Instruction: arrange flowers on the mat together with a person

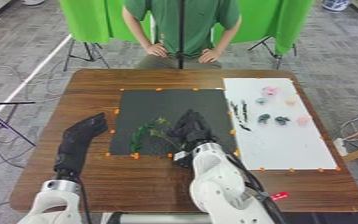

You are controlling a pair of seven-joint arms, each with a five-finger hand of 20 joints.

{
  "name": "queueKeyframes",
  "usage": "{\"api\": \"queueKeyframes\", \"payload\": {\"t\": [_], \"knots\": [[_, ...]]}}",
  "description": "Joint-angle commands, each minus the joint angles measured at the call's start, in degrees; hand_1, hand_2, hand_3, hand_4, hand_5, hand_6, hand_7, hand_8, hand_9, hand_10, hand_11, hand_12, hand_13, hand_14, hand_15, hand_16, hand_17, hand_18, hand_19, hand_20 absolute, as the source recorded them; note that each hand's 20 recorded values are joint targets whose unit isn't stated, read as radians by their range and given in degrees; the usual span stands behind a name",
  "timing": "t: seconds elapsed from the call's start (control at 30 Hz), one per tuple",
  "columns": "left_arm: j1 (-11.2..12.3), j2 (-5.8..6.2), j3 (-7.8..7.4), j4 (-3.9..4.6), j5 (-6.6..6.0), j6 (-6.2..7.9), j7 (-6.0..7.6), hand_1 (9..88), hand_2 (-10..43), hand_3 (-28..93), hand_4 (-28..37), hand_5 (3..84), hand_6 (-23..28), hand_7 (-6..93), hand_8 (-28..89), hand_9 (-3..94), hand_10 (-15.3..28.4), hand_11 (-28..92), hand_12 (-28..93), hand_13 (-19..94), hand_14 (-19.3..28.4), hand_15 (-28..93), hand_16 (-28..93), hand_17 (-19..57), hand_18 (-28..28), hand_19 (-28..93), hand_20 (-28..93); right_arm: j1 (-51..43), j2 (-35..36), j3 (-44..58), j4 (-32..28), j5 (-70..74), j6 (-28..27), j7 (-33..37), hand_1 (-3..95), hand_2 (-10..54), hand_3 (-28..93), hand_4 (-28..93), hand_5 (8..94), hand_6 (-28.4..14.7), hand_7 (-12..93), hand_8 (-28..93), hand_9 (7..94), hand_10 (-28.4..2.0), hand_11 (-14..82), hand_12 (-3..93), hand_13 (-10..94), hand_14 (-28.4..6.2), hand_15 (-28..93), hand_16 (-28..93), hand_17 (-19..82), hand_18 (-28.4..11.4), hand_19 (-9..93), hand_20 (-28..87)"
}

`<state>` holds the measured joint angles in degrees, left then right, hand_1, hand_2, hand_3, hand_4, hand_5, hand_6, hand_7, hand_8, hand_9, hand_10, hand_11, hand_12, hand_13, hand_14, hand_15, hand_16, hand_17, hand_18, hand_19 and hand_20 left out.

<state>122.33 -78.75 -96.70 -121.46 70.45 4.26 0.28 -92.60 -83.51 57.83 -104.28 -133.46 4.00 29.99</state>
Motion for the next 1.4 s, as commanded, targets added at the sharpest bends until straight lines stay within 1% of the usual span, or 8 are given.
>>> {"api": "queueKeyframes", "payload": {"t": [0.03,0.7,1.03,1.07,1.1,1.13,1.27,1.4], "knots": [[0.11,-0.16,0.85,0.32,-0.29,0.19,-0.65,30.8,-3.2,60,-17.5,46.6,4.8,15.8,-5,42.8,13.3,17,14,32,16.8,22,3,0.1,12.0,7,16,0.94,-1.57,-0.89,1.4,2.2,0.54,0.08,86.3,-9.5,-28,40,89.8,2.4,19,8,93.7,-10.2,29.0,25.5,83,-9.2,63,29,35,-22.0,76,46],[-0.09,-0.5,0.96,0.59,-0.08,-1.26,-0.69,31.2,-4.0,60,-17.4,46.3,5.0,15.6,-5,42.6,13.2,16,14,31,16.8,21,3,-0.2,12.4,7,16,0.97,-1.41,0.19,1.36,3.73,0.1,-1.66,78.1,-9.5,-28,37,84.2,1.4,16,6,92.6,-10.7,28.5,22.0,81,-9.9,62,29,33,-22.2,75,46],[-0.18,-0.51,0.23,0.64,-0.21,-1.69,-0.75,31.3,-4.1,60,-17.2,46.2,4.9,15.6,-5,42.6,13.2,16,14,32,16.8,21,3,-0.3,12.5,7,16,-0.75,3.71,5.41,-6.46,3.09,0.62,-0.95,73.5,-9.5,-28,44,83.3,1.4,17,4,92.3,-11.3,28.4,22.0,80,-10.2,62,28,33,-22.3,75,46],[-0.09,-0.54,0.2,0.62,-0.18,-1.7,-0.86,31.3,-4.1,60,-17.2,46.2,4.9,15.6,-5,42.6,13.2,16,14,32,16.8,21,3,-0.3,12.5,7,16,-1.56,4.36,5.94,-7.31,3.83,0.36,-0.66,57.8,-9.5,16,13,83.5,1.4,16,4,92.3,-11.4,28.6,22.0,80,-10.2,63,28,33,-22.4,75,47],[-0.07,-0.57,0.22,0.63,-0.22,-1.77,-0.8,31.3,-4.1,60,-17.2,46.2,4.9,15.7,-5,42.6,13.2,16,14,32,16.9,21,3,-0.3,12.5,7,16,-2.17,5.02,6.23,-8.04,4.27,-0.12,-0.07,45.4,-9.5,47,-8,83.5,1.4,16,2,92.4,-11.5,28.5,21.9,80,-10.4,63,28,33,-22.4,74,47],[-0.04,-0.58,0.12,0.61,-0.24,-1.88,-0.83,31.3,-4.0,60,-17.2,46.2,4.9,15.6,-5,42.6,13.2,16,14,31,16.9,21,3,-0.3,12.5,7,16,-2.96,5.26,6.81,-8.86,3.88,-2.54,0.51,39.6,-9.5,61,-17,83.6,1.2,15,0,92.6,-11.9,28.5,21.9,80,-10.6,63,28,32,-22.5,75,47],[-0.13,-0.74,-0.05,0.58,-0.16,-2.07,-1.01,31.2,-4.0,60,-17.2,46.2,4.9,15.6,-5,42.5,13.1,16,14,31,16.8,21,3,-0.3,12.5,7,16,-4.83,6.16,8.75,-12.19,5.36,-18.19,4.05,32.5,-7.5,66,-17,83.1,0.3,14,-10,91.7,-13.5,27.4,22.0,79,-12.1,63,28,31,-23.2,75,47],[-0.31,-0.73,-0.16,0.63,-0.12,-2.32,-1.0,31.2,-3.9,60,-17.3,46.2,4.9,15.5,-5,42.5,13.2,16,14,31,16.6,21,3,-0.3,12.5,7,16,-4.84,6.08,8.16,-13.01,6.46,-25.14,6.9,27.4,2.3,64,-17,83.0,-0.7,13,-10,92.6,-14.5,27.0,22.1,79,-13.1,64,29,31,-24.1,75,47]]}}
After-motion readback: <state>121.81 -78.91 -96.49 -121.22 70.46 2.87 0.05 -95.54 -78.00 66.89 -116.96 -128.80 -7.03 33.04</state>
